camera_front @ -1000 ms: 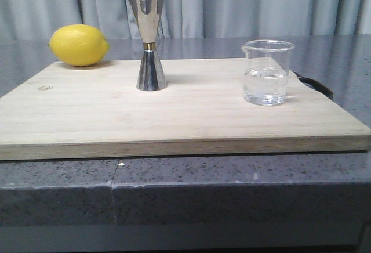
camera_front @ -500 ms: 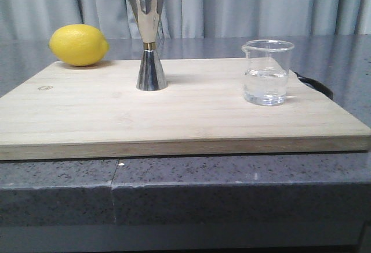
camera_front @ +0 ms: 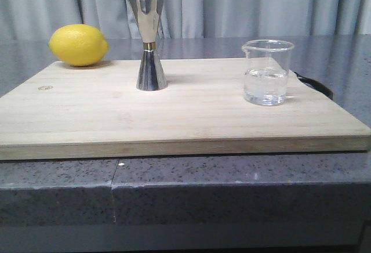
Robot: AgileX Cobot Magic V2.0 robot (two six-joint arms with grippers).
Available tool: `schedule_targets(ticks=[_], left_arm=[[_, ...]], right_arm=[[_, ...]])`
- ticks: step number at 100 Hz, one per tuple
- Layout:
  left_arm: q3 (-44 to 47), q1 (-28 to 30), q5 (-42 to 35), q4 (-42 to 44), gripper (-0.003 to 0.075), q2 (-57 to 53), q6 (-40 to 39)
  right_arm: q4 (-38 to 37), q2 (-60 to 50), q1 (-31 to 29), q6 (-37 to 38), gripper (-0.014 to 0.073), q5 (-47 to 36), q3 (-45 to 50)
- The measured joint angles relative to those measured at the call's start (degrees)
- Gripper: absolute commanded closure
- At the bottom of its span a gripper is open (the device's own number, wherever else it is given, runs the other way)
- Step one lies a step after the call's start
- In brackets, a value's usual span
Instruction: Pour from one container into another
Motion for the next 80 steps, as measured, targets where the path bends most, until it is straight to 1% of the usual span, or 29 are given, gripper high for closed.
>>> schedule_targets(ticks=[18,23,30,44,61,70,80], left_arm=[[-1.1,0.0,3.6,-2.8,0.0134,7.9,0.7],[-1.1,0.0,3.7,-4.8,0.0134,10.1,3.0],[-1.1,0.0,3.5,-9.4,0.0134,12.9,8.6],[-1.1,0.0,1.9,-23.9,0.0134,18.2,24.6],[-1.1,0.0,0.9,-46.6,0.0134,23.9,49.8],[-1.2,0.0,0.9,-56.9,0.0134,27.3,63.0],[-1.2,0.0,2.6,-68.4,0.0134,31.2,76.0]], right_arm=[[0.0,4.9,0.0,0.0,0.0001,3.1,-0.9],[0.0,5.6,0.0,0.0,0.0001,3.2,-0.9],[0.0,6.1,0.0,0.0,0.0001,3.2,-0.9],[0.0,6.3,0.0,0.0,0.0001,2.9,-0.9],[0.0,6.3,0.0,0.0,0.0001,2.4,-0.7],[0.0,6.3,0.0,0.0,0.0001,2.2,-0.6],[0.0,6.3,0.0,0.0,0.0001,1.7,-0.6]])
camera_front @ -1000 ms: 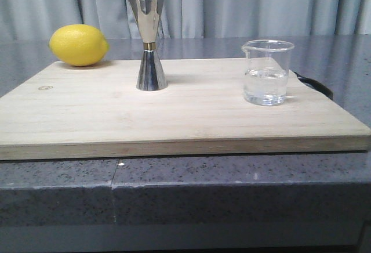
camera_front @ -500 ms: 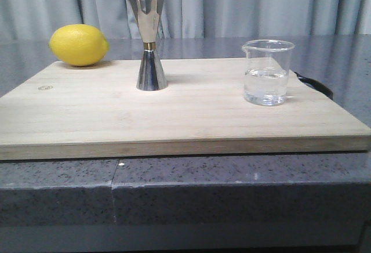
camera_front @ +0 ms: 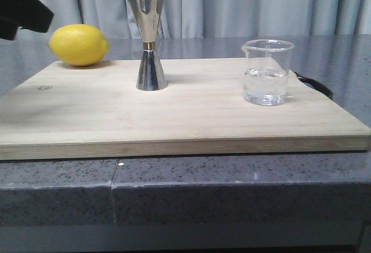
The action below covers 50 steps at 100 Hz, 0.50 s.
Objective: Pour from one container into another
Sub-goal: 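Reach the left gripper to the steel jigger and grasp its waist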
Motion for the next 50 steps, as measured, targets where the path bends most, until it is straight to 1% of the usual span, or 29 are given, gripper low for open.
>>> schedule_targets(ticks=[11,30,40,50], left_arm=[[0.0,0.0,3.7,-10.2,0.0134,4.9,13.1],[-0.1,-0.9,11.1,-24.9,0.0134,13.3,30.3],[-0.2,-2.6,13.8,-30.4,0.0134,17.0,38.8],[-1.4,-4.4,15.7,-32.0,0.0134,20.4,44.5]], right_arm=[[0.0,0.0,0.0,0.0,0.0001,-0.3,0.0],[0.0,0.0,0.0,0.0,0.0001,-0.3,0.0],[0.0,0.0,0.0,0.0,0.0001,-0.3,0.0],[0.2,0.0,0.0,0.0,0.0002,-0.3,0.0]])
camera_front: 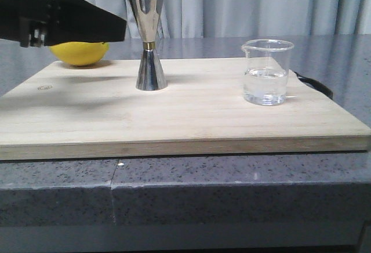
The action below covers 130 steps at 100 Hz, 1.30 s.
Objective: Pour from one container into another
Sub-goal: 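Reach the left gripper to the steel jigger and grasp its waist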
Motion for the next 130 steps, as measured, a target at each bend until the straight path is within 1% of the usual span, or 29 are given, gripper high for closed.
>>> schedule_targets(ticks=[10,26,48,55,72,78,86,94,102,107,130], left_arm=[[-2.3,-2.3,0.8,-0.5,0.0134,2.7,2.6],[-7.0,-5.1,1.0,-0.7,0.0134,6.7,3.6],[-11.1,-5.6,1.5,-0.8,0.0143,9.8,3.7],[-11.6,-5.6,1.5,-0.8,0.0193,10.1,3.7],[-11.8,-5.7,1.6,-0.8,0.0377,10.3,3.7],[-11.8,-5.7,1.6,-0.8,0.0429,10.3,3.7],[-11.8,-5.7,1.6,-0.8,0.0479,10.3,3.8],[-11.8,-5.7,2.0,-0.8,0.0513,10.3,3.8],[-11.8,-5.7,3.4,-0.8,0.0525,10.3,3.8],[-11.8,-5.7,4.6,-0.8,0.0526,10.4,3.8],[-11.8,-5.7,6.1,-0.7,0.0528,10.4,3.9]], right_arm=[[0.2,0.0,0.0,0.0,0.0003,0.0,0.0],[0.2,0.0,0.0,0.0,0.0003,0.0,0.0],[0.2,0.0,0.0,0.0,0.0003,0.0,0.0],[0.2,0.0,0.0,0.0,0.0003,0.0,0.0],[0.2,0.0,0.0,0.0,0.0003,0.0,0.0],[0.2,0.0,0.0,0.0,0.0003,0.0,0.0],[0.2,0.0,0.0,0.0,0.0003,0.0,0.0],[0.2,0.0,0.0,0.0,0.0003,-0.1,0.0],[1.0,0.0,0.0,-0.5,0.0003,-1.0,0.0],[2.5,0.0,0.0,-2.3,0.0003,-1.8,0.0],[16.5,1.4,0.0,-14.7,0.0003,-5.3,0.0]])
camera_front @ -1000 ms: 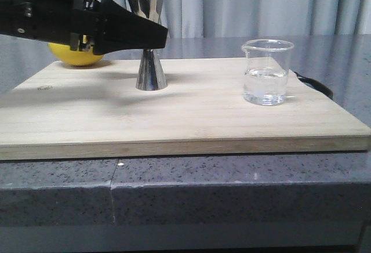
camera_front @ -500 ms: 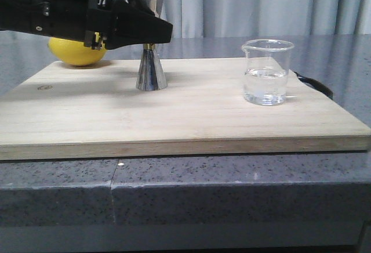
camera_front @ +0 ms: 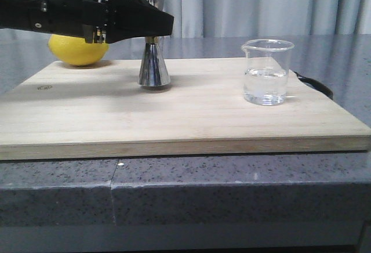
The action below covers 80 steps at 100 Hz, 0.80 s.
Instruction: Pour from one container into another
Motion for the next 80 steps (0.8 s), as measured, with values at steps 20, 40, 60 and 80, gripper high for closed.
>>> schedule_targets(ticks=[20,40,60,80], left_arm=[[-0.7,0.0,0.1,0.1,0.0528,0.1,0.1],[-1.7,0.0,0.3,0.1,0.0528,0.1,0.1],[-1.7,0.0,0.3,0.1,0.0531,0.2,0.1],[-1.7,0.0,0.3,0.1,0.0532,0.3,0.1]], right_arm=[[12.8,3.7,0.0,-11.7,0.0003,-1.4,1.8],[24.7,7.1,0.7,-24.5,0.0003,-2.3,4.2],[27.2,7.7,1.7,-27.7,0.0003,-2.6,5.9],[27.4,7.9,1.7,-28.2,0.0003,-2.3,5.9]])
